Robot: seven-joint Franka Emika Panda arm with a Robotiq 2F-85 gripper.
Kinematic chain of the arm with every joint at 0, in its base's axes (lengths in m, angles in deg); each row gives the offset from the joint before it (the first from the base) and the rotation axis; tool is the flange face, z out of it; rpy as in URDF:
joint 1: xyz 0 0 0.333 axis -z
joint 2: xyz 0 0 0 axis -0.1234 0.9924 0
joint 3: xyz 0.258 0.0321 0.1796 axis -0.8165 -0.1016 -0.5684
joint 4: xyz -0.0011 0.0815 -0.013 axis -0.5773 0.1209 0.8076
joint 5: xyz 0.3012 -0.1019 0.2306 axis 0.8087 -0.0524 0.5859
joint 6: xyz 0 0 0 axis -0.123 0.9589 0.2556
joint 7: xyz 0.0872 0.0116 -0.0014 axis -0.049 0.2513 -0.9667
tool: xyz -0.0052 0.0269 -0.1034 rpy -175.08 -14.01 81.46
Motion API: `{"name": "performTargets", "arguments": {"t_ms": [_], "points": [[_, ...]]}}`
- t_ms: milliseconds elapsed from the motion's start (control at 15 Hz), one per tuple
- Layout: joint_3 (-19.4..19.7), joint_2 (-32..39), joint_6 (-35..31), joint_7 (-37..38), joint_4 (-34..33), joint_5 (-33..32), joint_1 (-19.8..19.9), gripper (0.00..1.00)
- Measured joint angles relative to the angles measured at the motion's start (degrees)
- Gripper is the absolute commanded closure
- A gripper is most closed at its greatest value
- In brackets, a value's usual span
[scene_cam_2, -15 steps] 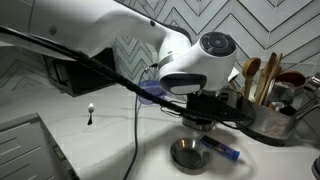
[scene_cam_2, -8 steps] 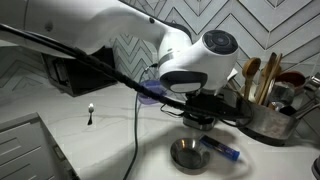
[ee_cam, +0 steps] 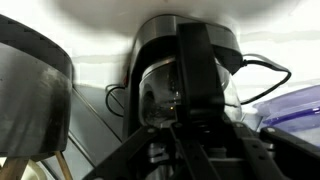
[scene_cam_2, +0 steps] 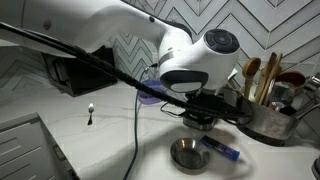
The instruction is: Remove the kettle from the coffee machine and put it on the counter
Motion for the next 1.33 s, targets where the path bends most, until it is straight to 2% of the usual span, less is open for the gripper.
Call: {"name": "performTargets", "arguments": {"t_ms": [533,1067,1133,1333], "points": [[1.6,-2.0,4.6,-2.0,0.0,0.0,0.2,0.92],[2.7,-2.2,4.5,-1.1,0.3,-1.1,-1.0,0.92],[2.8,-2.2,4.3,-1.1,0.4,-1.3,-1.1,0.75],[2.9,-2.2,2.4,-0.9,0.7,-2.1,-1.8,0.60]]}}
